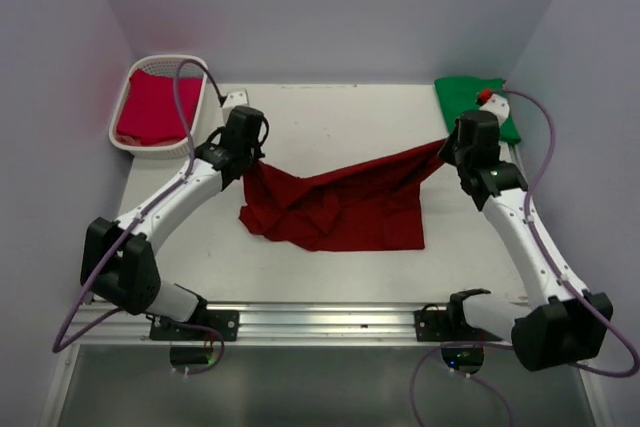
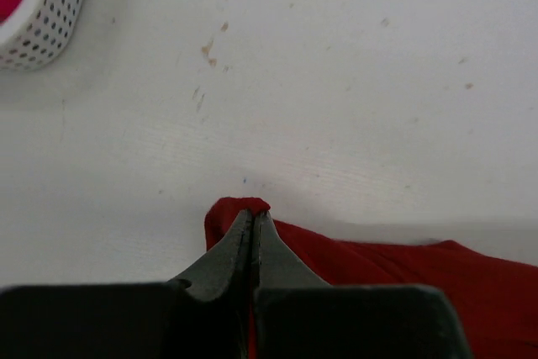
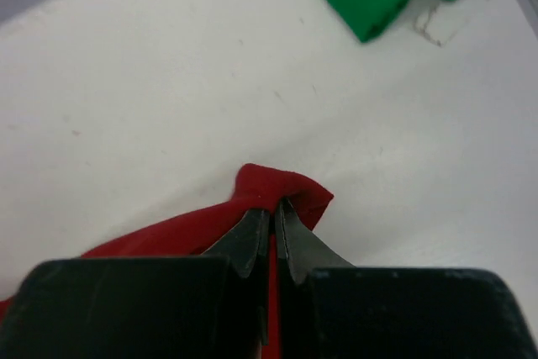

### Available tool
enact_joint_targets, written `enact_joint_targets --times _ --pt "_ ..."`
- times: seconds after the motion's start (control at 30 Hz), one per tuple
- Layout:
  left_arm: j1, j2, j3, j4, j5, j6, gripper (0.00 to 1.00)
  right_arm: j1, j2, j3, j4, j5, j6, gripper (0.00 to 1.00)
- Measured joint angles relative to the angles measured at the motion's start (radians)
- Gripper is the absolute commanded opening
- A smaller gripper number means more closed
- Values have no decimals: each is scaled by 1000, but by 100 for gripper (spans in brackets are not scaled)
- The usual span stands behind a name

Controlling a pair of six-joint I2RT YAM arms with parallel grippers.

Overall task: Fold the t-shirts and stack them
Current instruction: Flatten the tshirt out

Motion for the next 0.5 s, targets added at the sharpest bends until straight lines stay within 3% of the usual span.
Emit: enact_joint_targets --times 0.23,0.5 --pt "-132 -220 209 -37 -65 35 0 0 -249 160 -29 -87 -43 0" --pt "-203 -520 242 -37 -5 75 0 0 -410 222 -86 -246 -93 0"
